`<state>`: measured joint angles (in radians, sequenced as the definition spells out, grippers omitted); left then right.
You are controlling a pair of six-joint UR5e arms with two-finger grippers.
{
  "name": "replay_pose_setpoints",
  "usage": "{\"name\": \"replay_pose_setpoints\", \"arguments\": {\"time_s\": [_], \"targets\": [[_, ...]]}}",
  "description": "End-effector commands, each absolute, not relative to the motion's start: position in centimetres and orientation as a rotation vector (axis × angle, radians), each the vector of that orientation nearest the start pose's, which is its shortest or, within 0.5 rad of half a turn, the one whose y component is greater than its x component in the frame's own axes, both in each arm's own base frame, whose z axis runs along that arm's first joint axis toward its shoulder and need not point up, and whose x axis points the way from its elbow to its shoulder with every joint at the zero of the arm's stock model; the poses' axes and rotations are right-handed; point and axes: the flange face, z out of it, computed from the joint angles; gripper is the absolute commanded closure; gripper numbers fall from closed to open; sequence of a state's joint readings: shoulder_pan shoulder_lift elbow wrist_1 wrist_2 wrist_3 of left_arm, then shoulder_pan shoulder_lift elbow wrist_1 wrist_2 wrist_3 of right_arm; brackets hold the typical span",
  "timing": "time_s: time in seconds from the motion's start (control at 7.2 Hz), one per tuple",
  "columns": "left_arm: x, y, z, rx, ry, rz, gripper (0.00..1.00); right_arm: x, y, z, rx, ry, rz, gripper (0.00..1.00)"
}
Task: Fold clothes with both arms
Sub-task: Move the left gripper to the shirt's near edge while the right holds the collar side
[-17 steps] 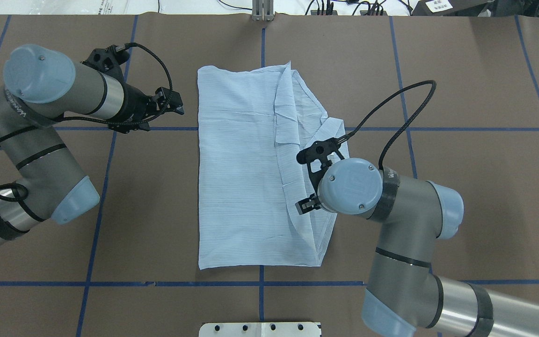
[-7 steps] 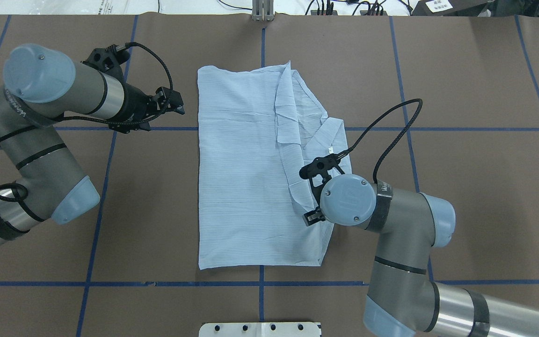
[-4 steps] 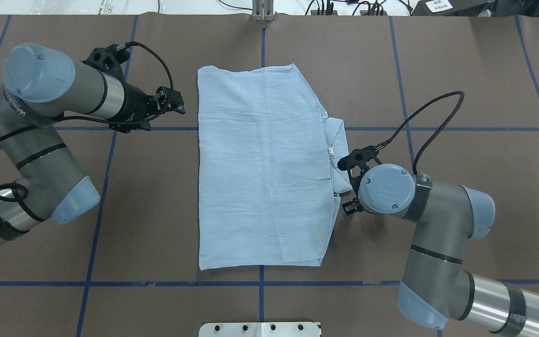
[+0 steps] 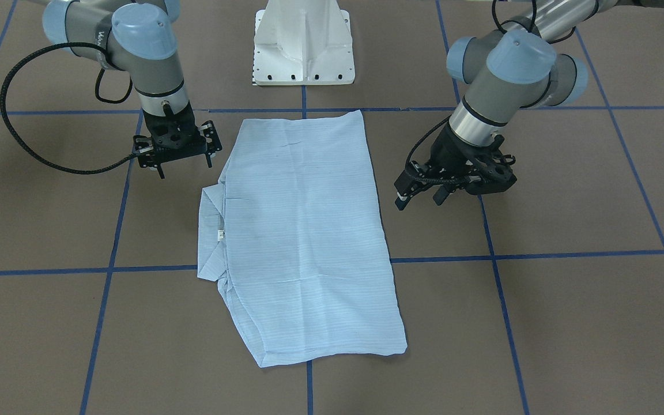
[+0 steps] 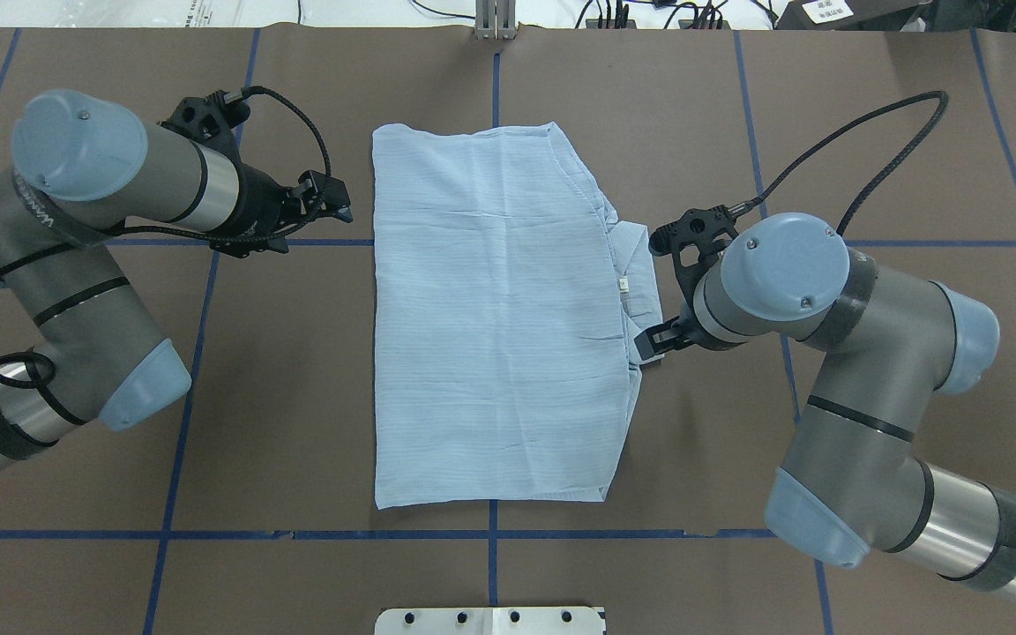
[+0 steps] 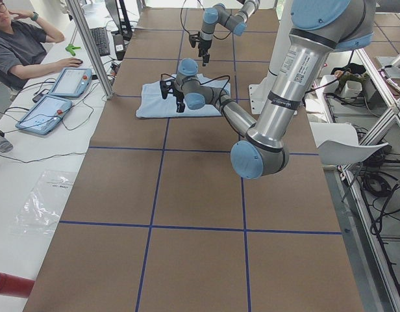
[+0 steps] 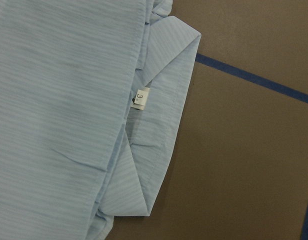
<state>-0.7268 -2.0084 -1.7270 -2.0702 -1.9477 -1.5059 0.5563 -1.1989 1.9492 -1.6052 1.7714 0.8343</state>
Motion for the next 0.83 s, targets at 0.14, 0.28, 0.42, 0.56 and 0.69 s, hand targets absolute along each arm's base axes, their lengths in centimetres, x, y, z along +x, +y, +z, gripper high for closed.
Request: {"name": "replay_pose_setpoints", "arguments": {"time_s": [0.14,0.28,0.42,0.56,0.69], "targets": [[50.6,-36.9,26.5,-0.114,1.112,-0.413,0.0,-43.4,-37.7,27.3,0.185,-0.797,-0.158,0.0],[52.2,-32.7,25.3,-0.195,1.079,-0.439,0.03,-43.6,-36.2,26.1,0.168,-0.827,-0.131,0.0],[53.3,-30.1,25.1,-0.23,1.058,-0.442,0.06,-44.2,-34.7,25.4,0.144,-0.851,-0.098,0.0],[54.0,-28.4,27.0,-0.244,1.021,-0.445,0.09,-44.7,-33.8,25.3,0.133,-0.881,-0.075,0.0],[54.6,-27.4,27.8,-0.263,0.999,-0.45,0.13,-45.0,-33.3,25.1,0.132,-0.897,-0.054,0.0]]}}
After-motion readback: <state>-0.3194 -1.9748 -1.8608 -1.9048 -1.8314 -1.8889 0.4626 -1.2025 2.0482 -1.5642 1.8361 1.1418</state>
